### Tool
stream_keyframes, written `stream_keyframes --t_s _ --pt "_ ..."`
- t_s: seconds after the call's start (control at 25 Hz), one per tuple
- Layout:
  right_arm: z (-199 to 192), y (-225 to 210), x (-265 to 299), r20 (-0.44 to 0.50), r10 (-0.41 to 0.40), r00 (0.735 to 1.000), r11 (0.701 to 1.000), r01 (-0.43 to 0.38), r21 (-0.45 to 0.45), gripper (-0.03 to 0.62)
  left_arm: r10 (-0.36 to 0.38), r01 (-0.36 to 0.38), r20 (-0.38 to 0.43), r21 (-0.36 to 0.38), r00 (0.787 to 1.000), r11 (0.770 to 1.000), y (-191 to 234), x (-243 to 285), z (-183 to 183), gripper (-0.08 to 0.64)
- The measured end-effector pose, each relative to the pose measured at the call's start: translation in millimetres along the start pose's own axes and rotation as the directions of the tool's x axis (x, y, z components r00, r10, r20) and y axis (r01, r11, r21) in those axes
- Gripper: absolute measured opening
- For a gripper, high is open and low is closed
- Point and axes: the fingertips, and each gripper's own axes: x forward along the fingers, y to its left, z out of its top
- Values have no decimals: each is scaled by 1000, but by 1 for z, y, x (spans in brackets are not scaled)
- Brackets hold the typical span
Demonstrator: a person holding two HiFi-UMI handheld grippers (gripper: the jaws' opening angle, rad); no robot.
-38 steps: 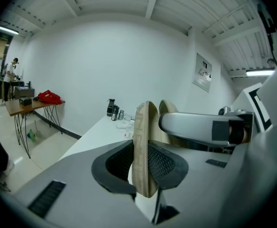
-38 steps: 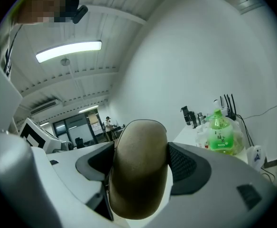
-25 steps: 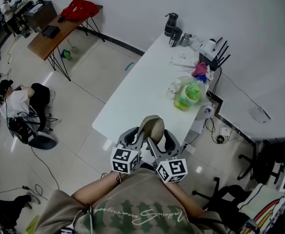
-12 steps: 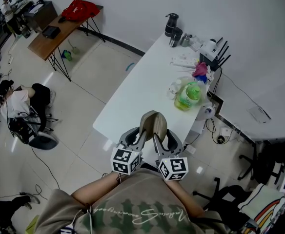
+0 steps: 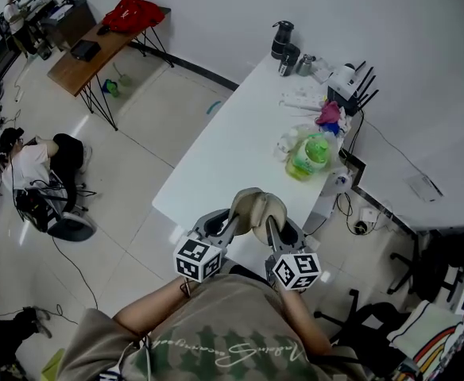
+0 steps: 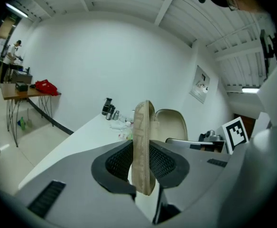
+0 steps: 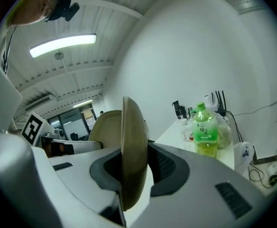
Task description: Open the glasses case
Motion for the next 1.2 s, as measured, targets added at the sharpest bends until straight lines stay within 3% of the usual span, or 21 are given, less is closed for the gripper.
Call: stream_keyframes --t_s 0.16,0.24,0.28,0.36,0.44,0.56,0.64,0.72,0.8,0.84,0.88,0.96,1.04,1.12,1.2 --pt "-5 -4 -9 -18 132 991 987 -130 95 97 -122 121 -31 -26 992 992 -1 3 -2 83" --pt "-13 -6 -13 -27 225 974 957 -216 196 97 -187 183 -61 -64 981 981 -2 5 -8 83" --pt "-17 -7 -15 -20 279 960 927 -264 267 97 -222 216 -68 -91 973 972 -3 5 -10 83" --pt "-20 -4 -22 41 389 920 832 -370 412 97 -295 284 -46 -166 954 944 -8 4 -9 81" --pt "-16 1 -30 120 451 884 749 -448 488 92 -364 355 -8 -200 931 913 -19 0 -3 81" --pt "-12 3 -37 162 481 862 721 -493 487 54 -443 437 13 -185 897 880 -35 -4 2 80" --pt "-10 6 -40 178 512 840 694 -527 491 54 -478 471 25 -217 878 855 -39 -4 0 77" --pt "-7 13 -44 199 563 802 636 -574 515 54 -525 516 51 -285 849 808 -42 -5 -1 75" --pt "-3 19 -47 233 614 755 552 -620 558 54 -575 565 90 -357 813 744 -47 -7 1 74" --pt "-2 20 -47 244 626 740 524 -631 572 54 -589 579 104 -379 801 721 -49 -8 1 74" --pt "-3 19 -47 245 629 738 514 -631 580 54 -594 584 107 -388 797 713 -49 -6 0 75" --pt "-10 11 -43 226 608 761 537 -604 589 54 -578 563 83 -373 812 738 -44 -1 -7 75" --pt "-23 -3 -34 189 549 814 596 -540 594 54 -521 506 39 -312 853 804 -36 8 -15 75" --pt "-42 -23 -23 127 472 873 663 -446 601 54 -456 441 -33 -200 889 875 -28 17 -25 79" --pt "-64 -46 -13 68 395 916 710 -352 610 54 -392 385 -88 -90 916 918 -20 22 -33 135"
